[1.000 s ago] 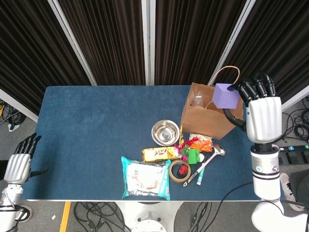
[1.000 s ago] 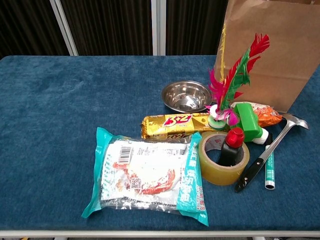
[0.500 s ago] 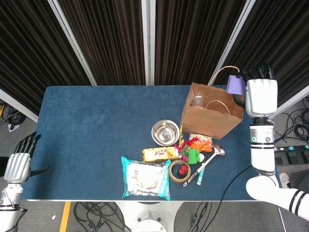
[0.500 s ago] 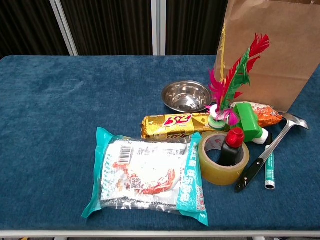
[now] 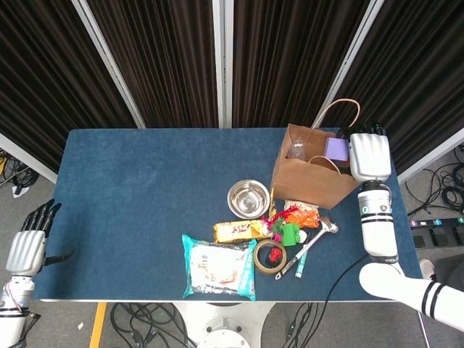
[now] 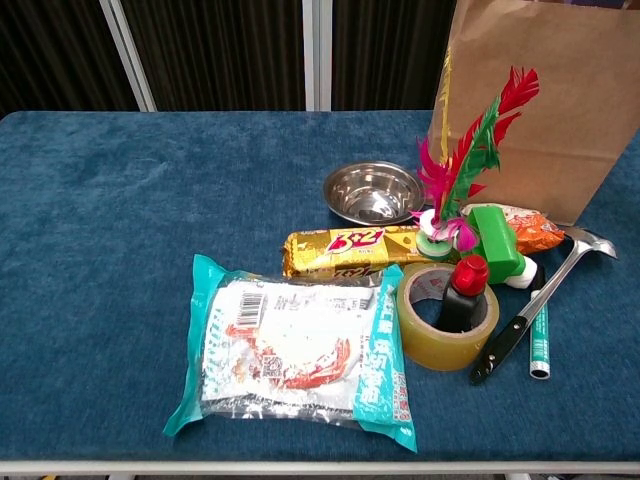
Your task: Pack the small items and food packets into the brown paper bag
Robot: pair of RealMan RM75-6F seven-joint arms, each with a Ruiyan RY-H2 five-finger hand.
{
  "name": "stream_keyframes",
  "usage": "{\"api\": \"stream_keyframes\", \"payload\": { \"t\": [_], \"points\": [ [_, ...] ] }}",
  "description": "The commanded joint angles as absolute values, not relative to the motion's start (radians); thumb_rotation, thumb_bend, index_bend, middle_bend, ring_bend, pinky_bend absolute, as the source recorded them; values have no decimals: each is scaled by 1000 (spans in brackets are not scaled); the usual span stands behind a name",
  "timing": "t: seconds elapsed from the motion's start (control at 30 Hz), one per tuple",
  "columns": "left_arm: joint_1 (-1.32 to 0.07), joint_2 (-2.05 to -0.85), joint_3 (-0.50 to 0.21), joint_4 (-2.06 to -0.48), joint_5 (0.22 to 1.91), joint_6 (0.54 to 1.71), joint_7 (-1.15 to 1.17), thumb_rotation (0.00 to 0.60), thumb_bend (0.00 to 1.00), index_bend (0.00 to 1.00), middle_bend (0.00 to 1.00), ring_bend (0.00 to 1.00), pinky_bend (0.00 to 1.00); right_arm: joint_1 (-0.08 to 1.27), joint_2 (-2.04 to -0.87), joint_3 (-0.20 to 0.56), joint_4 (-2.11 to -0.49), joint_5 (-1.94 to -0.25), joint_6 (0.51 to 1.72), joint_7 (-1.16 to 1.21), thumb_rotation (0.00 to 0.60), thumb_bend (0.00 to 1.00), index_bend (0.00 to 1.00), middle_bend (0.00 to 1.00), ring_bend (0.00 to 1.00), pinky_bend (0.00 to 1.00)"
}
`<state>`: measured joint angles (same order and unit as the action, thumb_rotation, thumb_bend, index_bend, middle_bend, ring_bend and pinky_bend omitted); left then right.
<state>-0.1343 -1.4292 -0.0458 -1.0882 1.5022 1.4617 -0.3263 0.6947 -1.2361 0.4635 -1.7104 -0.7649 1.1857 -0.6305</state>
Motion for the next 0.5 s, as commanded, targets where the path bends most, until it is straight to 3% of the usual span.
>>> {"api": "stream_keyframes", "payload": {
  "t": [0.03,0.3,0.5],
  "points": [
    [-135,-1430,-46,-1087,1501,1460,-327,600,131,80,56,0,118,706,-1207,466,-1734,-721,1156,-616,600,0,338,420,193,119],
    [-135,-1430,-48,-1088,1500,1461,-329,600,132,80,56,0,118,715,-1184,475,-1754,-747,1190,-554,600,0,265,380,151,68],
    [-136,-1427,-48,-1092,1501,1463,-328,600,131,80,56,0,119,702,-1181,514,-1780,-965,1361,-462,600,0,264,380,152,60]
  ]
}}
